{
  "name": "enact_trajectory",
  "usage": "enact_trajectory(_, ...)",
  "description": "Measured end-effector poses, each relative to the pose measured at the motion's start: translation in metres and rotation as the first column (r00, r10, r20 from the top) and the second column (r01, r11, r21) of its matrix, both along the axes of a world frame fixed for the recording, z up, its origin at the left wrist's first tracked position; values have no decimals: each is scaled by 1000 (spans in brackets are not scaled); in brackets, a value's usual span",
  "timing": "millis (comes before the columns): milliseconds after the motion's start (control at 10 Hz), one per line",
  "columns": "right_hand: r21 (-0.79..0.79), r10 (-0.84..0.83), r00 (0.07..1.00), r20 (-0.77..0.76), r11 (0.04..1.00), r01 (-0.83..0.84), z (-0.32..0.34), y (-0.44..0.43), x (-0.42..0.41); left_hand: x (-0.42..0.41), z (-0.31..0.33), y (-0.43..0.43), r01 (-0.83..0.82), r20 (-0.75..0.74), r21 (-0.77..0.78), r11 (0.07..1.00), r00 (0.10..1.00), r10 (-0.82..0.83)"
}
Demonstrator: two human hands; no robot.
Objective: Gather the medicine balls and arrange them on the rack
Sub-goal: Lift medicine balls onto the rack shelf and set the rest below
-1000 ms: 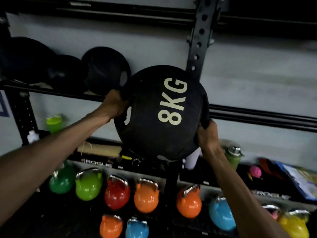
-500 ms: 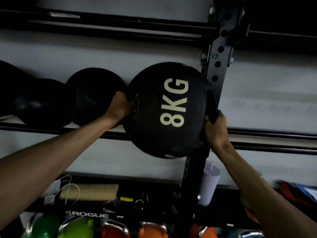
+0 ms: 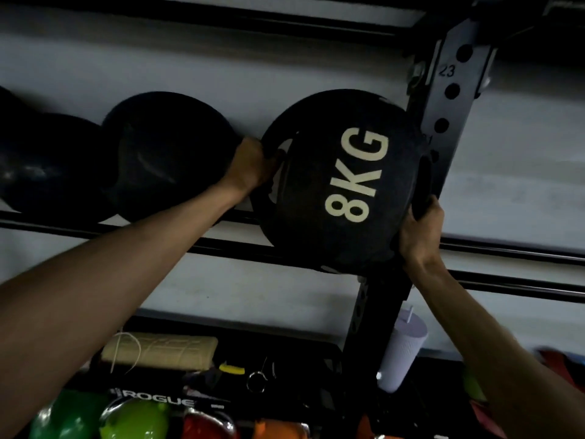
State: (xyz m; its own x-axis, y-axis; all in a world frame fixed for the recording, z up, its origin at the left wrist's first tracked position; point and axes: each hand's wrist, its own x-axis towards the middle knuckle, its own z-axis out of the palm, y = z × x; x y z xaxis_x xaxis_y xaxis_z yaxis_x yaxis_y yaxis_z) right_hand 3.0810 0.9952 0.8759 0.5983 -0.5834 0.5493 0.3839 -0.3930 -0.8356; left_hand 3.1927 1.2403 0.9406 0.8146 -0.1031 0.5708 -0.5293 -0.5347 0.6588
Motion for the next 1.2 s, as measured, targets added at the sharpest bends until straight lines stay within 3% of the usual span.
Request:
enact_trajectory(200,37,-70,996,-47,997,72,5,2,8,-1,-4,6,39,-83,-44,998,996,-43)
enact_trajectory(300,2,-168,985,-44,986,168,11,9,11,-16,-2,17,115,-108,-273,955,983,-150)
enact_trajectory(400,8,-183,982,-44,983,184,12,14,10,-37,5,21,207,-1,-456,865,973,-233)
enact_trajectory(500,-9,-215,976,-20,977,215,11,22,4,-68,1,17,333,162,-441,833,943,-291)
enact_trajectory(600,-7,-230,973,2,973,230,7,28,-3,-77,-3,13,357,171,-377,855,934,-314)
enact_trajectory(800,58,-241,969,60,970,238,-3,41,-14,-61,17,14,478,150,-346,807,878,-455)
enact_trajectory(1000,16,-178,973,147,984,177,3,55,-17,-34,39,-3,299,117,-372,879,954,-275)
enact_trajectory(1100,-47,-166,979,119,984,173,18,63,-6,-23,24,-12,209,104,-437,875,978,-182)
enact_trajectory(1200,-44,-172,983,63,984,175,31,65,10,-17,0,-14,172,81,-385,907,985,-152)
